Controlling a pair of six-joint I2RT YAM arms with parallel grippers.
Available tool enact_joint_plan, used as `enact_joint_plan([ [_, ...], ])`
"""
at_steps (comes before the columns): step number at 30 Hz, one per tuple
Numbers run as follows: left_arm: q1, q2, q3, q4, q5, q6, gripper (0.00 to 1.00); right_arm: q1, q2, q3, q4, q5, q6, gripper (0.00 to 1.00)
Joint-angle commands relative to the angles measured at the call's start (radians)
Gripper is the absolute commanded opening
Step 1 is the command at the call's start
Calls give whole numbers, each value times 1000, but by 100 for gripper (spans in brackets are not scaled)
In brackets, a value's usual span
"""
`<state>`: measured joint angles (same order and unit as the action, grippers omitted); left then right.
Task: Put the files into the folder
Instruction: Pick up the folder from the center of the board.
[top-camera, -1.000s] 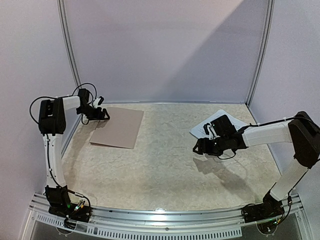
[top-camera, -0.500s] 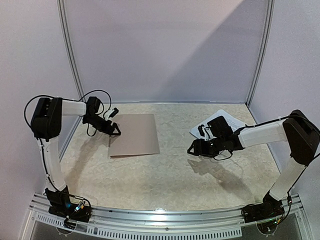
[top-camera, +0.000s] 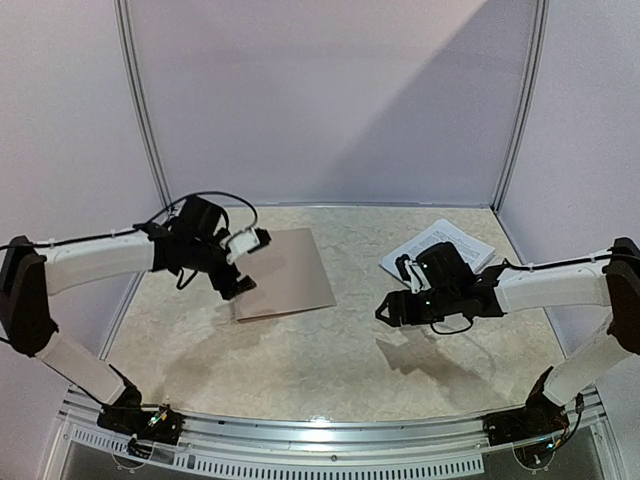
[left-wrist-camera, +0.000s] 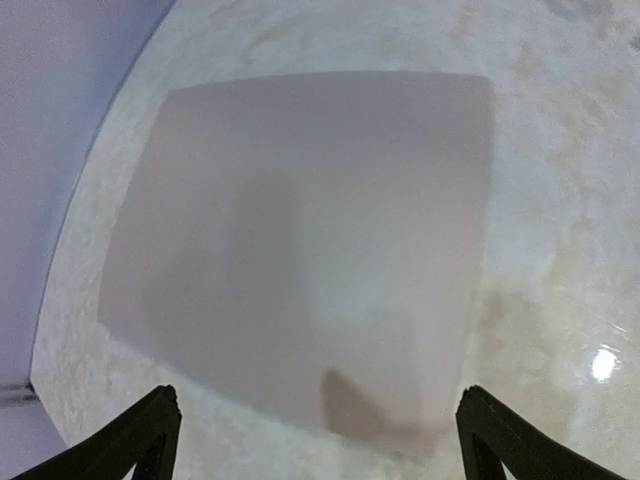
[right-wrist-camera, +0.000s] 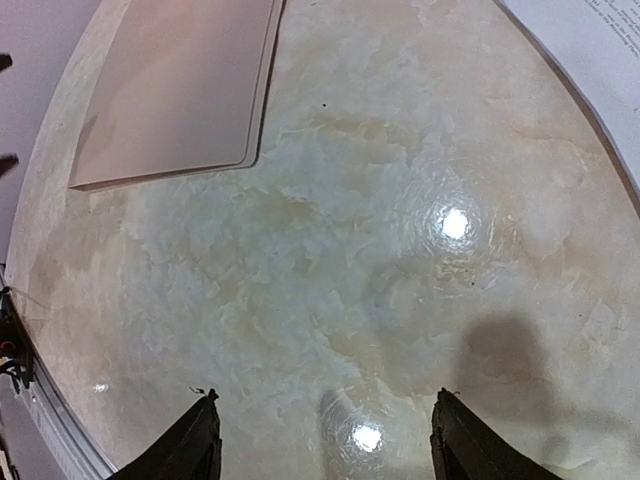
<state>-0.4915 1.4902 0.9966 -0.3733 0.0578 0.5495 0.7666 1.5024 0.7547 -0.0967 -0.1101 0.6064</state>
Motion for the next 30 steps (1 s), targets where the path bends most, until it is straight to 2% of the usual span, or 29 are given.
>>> enact_joint_plan([
  [1, -208, -30, -221, 177, -272, 158, 98, 25, -50, -38, -67, 119, 16, 72],
  [3, -265, -7, -262, 242, -343, 175, 96, 34, -56, -46, -70, 155, 61, 72],
  [6, -316, 34, -286, 299, -427, 183, 86, 36, -43, -47, -63, 146, 94, 73],
  [8, -340, 28, -329, 413, -494, 208, 79, 36, -20, -41, -57, 131, 109, 73],
  [14, -342, -13, -488, 667, -488, 293, 67, 37, -18, -66, -4, 97, 176, 73],
  [18, -335, 17, -557, 776, -499, 330, 66, 36, -26, -56, -18, 145, 179, 73],
  [30, -292, 86, -622, 1009, -502, 382, 60, 37, 4, -10, -10, 122, 191, 73],
])
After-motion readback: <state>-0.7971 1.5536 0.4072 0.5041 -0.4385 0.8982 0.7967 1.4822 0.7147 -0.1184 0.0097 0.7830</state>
